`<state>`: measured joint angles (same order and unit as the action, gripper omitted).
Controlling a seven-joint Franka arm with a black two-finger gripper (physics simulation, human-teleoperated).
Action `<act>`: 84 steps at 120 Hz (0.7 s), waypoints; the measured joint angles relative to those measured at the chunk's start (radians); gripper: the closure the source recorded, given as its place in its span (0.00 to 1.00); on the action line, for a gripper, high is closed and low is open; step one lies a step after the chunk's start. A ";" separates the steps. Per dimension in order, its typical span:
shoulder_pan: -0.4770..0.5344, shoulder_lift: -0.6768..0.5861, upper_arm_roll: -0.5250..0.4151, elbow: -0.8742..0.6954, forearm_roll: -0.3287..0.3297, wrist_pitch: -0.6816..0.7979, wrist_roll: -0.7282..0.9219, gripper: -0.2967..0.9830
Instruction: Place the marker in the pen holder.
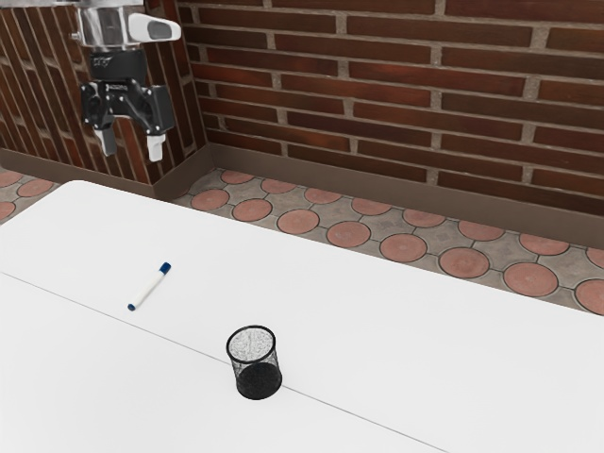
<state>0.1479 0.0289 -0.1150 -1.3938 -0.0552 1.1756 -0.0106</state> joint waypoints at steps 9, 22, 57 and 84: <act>0.011 0.004 0.002 -0.027 0.010 0.094 0.003 0.23; -0.015 -0.025 0.059 -0.194 0.036 0.210 0.005 0.23; 0.047 0.127 0.277 -0.527 0.059 0.539 0.005 0.23; 0.043 0.216 0.270 -0.589 0.053 0.707 0.003 0.23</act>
<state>0.1908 0.2452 0.1554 -1.9825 -0.0026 1.8822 -0.0072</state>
